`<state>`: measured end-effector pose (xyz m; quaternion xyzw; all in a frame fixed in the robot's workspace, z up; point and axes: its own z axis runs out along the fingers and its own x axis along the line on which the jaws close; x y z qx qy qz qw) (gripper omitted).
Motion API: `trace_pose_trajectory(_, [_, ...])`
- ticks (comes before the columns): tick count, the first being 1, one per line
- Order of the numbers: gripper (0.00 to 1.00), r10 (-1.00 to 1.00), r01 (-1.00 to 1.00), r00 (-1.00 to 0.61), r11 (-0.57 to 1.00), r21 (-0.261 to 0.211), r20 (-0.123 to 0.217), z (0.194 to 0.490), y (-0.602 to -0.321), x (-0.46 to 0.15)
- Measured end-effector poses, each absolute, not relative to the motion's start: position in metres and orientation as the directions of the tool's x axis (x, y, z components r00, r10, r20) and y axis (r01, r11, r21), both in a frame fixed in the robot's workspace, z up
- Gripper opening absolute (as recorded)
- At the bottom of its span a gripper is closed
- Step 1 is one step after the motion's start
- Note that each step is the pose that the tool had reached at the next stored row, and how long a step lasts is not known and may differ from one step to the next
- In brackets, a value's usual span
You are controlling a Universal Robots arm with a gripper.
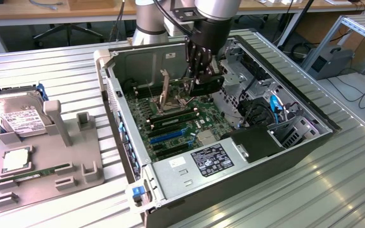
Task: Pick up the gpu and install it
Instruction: 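Insert the gpu into the slot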
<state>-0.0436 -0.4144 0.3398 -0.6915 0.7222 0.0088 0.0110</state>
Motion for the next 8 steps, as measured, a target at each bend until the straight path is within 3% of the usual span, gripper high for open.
trace_pose_trajectory(8, [0.27,-0.999,-0.999,-0.043,0.043,-0.002,-0.028,0.3395,-0.4161,-0.0437])
